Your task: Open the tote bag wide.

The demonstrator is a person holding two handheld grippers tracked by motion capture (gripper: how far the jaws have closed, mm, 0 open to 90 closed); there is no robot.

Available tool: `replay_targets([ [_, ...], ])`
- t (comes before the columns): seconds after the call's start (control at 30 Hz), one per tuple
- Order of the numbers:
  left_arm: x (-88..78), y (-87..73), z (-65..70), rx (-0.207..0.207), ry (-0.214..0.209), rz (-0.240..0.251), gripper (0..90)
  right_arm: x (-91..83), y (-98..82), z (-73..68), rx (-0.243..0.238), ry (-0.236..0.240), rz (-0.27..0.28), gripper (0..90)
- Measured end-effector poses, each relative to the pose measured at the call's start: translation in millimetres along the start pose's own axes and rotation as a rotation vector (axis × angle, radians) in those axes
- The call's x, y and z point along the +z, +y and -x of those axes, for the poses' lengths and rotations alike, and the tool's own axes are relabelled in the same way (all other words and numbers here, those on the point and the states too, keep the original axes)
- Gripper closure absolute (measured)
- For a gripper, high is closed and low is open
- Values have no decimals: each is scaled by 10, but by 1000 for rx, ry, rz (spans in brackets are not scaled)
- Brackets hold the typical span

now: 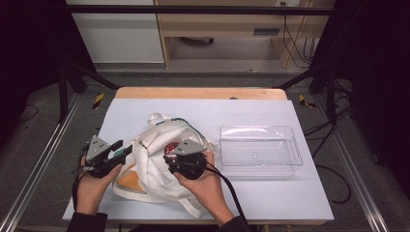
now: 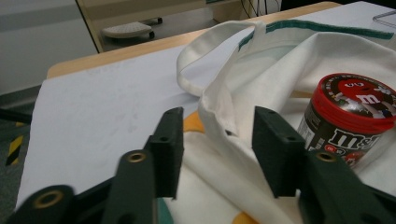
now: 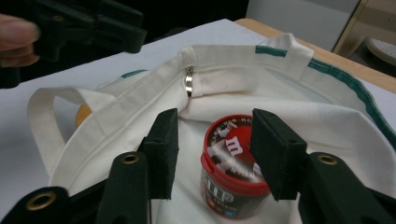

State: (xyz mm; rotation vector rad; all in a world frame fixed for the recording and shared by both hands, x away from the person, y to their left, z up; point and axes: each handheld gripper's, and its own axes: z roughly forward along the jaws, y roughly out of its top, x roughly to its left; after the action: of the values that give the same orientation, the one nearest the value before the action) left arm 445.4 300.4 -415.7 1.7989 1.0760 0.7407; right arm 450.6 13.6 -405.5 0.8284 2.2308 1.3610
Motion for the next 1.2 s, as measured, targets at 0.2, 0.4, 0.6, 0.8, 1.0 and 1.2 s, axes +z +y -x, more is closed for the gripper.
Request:
replay_targets([
  [0.2, -53, -111, -104, -33, 23, -2, 345, 200, -7, -4, -19, -39, -58, 258],
  [0.4, -30, -165, -157, -57, 32, -11, 307, 316, -40, 66, -40, -38, -116, 157],
  [0.6, -35, -189, -197, -75, 60, -18, 298, 433, -69, 172, -18, -29, -175, 166],
  [0.8, -41, -225, -257, -102, 74, -24, 294, 500, -102, 240, 3, -16, -219, 173],
  [1.0, -23, -230, -236, -92, 74, -33, 292, 556, -133, 260, 6, 4, -253, 199],
  [1.2, -23, -231, -238, -95, 76, -31, 283, 617, -164, 273, 6, 9, -283, 210],
])
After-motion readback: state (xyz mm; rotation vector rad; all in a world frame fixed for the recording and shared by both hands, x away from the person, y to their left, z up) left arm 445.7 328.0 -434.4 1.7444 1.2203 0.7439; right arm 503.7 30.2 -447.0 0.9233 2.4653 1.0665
